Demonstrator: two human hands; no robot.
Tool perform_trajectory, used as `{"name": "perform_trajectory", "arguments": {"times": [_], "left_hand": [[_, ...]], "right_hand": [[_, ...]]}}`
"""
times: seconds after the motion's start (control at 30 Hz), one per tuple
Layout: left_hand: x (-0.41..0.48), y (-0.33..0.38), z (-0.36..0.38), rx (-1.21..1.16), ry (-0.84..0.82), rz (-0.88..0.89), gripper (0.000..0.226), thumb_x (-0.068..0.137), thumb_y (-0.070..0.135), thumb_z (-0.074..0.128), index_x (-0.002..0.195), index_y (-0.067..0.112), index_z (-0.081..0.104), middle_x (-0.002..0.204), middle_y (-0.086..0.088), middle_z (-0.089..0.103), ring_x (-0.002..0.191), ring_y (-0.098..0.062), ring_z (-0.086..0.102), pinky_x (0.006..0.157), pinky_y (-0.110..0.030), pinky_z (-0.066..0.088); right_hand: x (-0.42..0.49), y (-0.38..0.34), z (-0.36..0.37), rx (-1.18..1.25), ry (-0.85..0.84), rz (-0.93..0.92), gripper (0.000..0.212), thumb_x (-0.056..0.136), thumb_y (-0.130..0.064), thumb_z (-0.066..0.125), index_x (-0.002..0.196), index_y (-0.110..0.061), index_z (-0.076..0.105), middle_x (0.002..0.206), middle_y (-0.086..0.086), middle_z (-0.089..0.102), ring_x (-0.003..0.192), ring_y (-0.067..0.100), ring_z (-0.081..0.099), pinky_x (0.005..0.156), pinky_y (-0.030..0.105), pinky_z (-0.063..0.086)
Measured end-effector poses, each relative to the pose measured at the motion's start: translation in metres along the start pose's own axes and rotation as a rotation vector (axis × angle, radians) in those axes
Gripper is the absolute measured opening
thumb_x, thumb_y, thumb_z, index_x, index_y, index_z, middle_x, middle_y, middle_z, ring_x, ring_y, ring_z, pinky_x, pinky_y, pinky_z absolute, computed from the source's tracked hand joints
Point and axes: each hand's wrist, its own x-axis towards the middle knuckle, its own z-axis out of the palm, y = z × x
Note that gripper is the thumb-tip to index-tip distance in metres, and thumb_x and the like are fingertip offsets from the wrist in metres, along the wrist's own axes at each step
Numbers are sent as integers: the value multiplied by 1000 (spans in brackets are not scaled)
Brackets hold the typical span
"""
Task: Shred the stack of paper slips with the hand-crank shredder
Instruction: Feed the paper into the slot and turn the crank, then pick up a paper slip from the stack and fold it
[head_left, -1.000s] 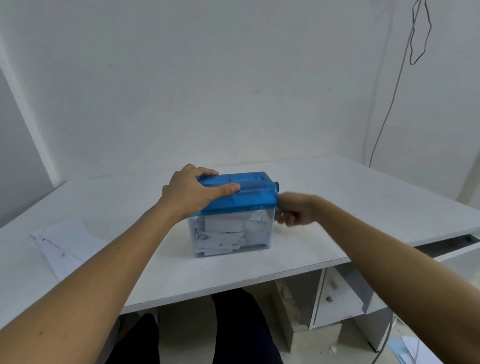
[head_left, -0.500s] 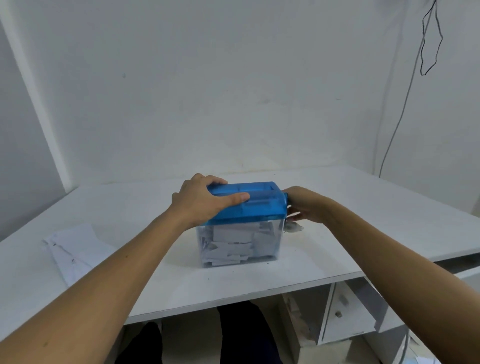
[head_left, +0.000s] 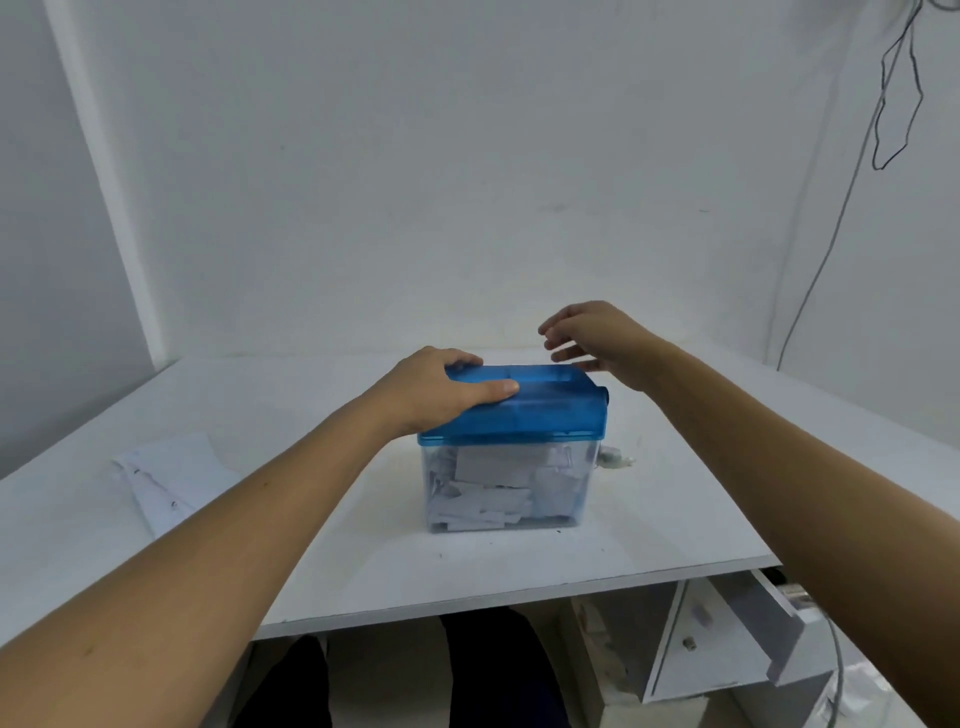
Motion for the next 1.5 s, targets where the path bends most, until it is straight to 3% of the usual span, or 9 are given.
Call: {"name": "perform_trajectory", "arguments": {"times": [0.13, 0.27, 0.4, 0.53, 0.7, 1.1, 1.23, 1.4, 1.5], "left_hand": [[-6, -3, -8, -37, 65, 8, 73, 88, 67, 57, 148, 27, 47, 152, 7, 46, 136, -15, 44, 107, -31, 37], [-24, -31, -41, -61, 205, -20, 48, 102, 47, 49, 144, 24, 53, 143, 6, 55, 115, -5, 48, 95, -22, 35], [-53, -82, -84, -103, 354, -98, 19, 101, 31, 58, 110, 27, 75, 111, 14, 70, 99, 3, 59, 76, -7, 36], [-85, -139, -111, -151, 526, -283, 19, 90, 41, 73, 91, 22, 75, 91, 17, 69, 86, 8, 55, 75, -19, 40], [-113, -195, -105, -95, 589, -439, 11, 96, 28, 66, 103, 20, 69, 104, 7, 66, 104, -18, 60, 82, -30, 41], [-131, -234, -67, 437, 399, -432, 34, 102, 35, 47, 134, 22, 50, 143, 2, 51, 134, -24, 41, 107, -44, 31], [-133, -237, -67, 476, 389, -417, 32, 104, 32, 43, 133, 23, 52, 142, 4, 50, 132, -22, 41, 105, -43, 31], [-133, -238, -66, 487, 392, -412, 34, 103, 35, 43, 134, 23, 52, 141, 4, 51, 131, -22, 43, 105, -43, 33], [-133, -238, -65, 490, 393, -410, 34, 103, 35, 42, 134, 23, 52, 140, 4, 51, 131, -22, 43, 105, -42, 33]], "right_hand": [[-11, -30, 25, -17, -30, -188, 14, 95, -11, 56, 95, -18, 69, 99, 2, 71, 92, 15, 69, 79, 28, 56], [-24, -63, 64, -56, -114, -316, 13, 93, -11, 57, 91, -17, 69, 93, 1, 70, 85, 13, 68, 79, 29, 55], [-41, -84, 108, -311, -135, -516, 13, 92, -16, 57, 95, -19, 69, 94, -5, 68, 84, 9, 63, 65, 18, 45], [-58, -98, 160, -406, -217, -638, 14, 93, -18, 54, 97, -18, 67, 99, -5, 64, 85, 12, 58, 61, 17, 42], [-61, -87, 226, -412, -362, -577, 14, 90, -18, 56, 96, -16, 68, 94, -5, 62, 87, 14, 58, 60, 17, 40], [-63, -45, 335, -615, -370, -394, 78, 84, -74, 56, 133, -14, 51, 134, 5, 48, 128, 27, 42, 103, 44, 41], [-60, -45, 333, -652, -382, -403, 64, 88, -60, 61, 131, -14, 53, 134, 5, 48, 127, 26, 42, 103, 43, 42], [-60, -49, 327, -682, -393, -428, 40, 93, -43, 59, 116, -10, 62, 119, 6, 56, 111, 25, 54, 94, 39, 50], [-65, -52, 323, -727, -323, -471, 32, 96, -32, 54, 72, -11, 48, 79, 4, 49, 70, 22, 49, 58, 31, 43]]}}
